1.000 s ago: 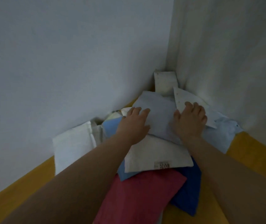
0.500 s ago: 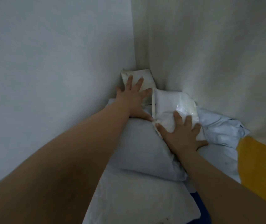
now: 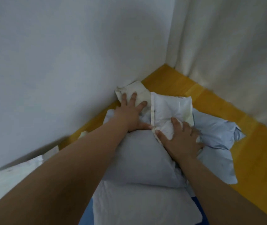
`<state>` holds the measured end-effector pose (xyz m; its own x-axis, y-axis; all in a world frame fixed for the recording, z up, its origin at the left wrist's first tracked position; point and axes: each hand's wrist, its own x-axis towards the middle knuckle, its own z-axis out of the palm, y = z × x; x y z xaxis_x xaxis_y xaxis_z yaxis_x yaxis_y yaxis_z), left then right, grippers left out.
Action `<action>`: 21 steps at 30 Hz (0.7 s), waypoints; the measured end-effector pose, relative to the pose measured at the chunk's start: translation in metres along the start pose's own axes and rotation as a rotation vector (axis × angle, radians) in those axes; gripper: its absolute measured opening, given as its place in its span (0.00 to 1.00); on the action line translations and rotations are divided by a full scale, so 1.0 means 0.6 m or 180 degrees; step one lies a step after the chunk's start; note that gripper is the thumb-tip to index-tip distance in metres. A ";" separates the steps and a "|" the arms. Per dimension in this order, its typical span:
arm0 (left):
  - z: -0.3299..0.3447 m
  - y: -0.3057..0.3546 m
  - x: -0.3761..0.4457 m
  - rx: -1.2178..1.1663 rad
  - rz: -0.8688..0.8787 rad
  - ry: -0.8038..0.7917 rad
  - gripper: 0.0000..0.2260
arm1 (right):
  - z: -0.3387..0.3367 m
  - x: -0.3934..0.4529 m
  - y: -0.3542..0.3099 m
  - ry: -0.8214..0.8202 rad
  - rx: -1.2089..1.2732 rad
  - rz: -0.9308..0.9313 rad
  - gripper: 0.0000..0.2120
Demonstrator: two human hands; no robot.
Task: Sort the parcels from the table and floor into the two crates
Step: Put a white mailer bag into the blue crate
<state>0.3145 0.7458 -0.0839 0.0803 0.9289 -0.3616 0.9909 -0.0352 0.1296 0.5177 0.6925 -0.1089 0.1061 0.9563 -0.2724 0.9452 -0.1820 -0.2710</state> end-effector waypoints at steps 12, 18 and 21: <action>0.103 -0.128 -0.390 -0.0248 -0.0743 -0.0157 0.46 | 0.120 -0.341 -0.092 -0.0378 -0.0247 -0.0405 0.40; 0.136 -0.205 -0.584 -0.0187 -0.0768 -0.0093 0.37 | 0.169 -0.511 -0.143 -0.0708 -0.0176 -0.0419 0.43; 0.149 -0.257 -0.706 -0.0479 -0.0911 0.0593 0.30 | 0.184 -0.574 -0.167 -0.0880 -0.0086 -0.0316 0.45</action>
<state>0.1370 0.3248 -0.0329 -0.2324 0.9449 -0.2305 0.9425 0.2773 0.1867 0.3523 0.3562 -0.0895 -0.0719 0.8699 -0.4879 0.9550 -0.0810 -0.2852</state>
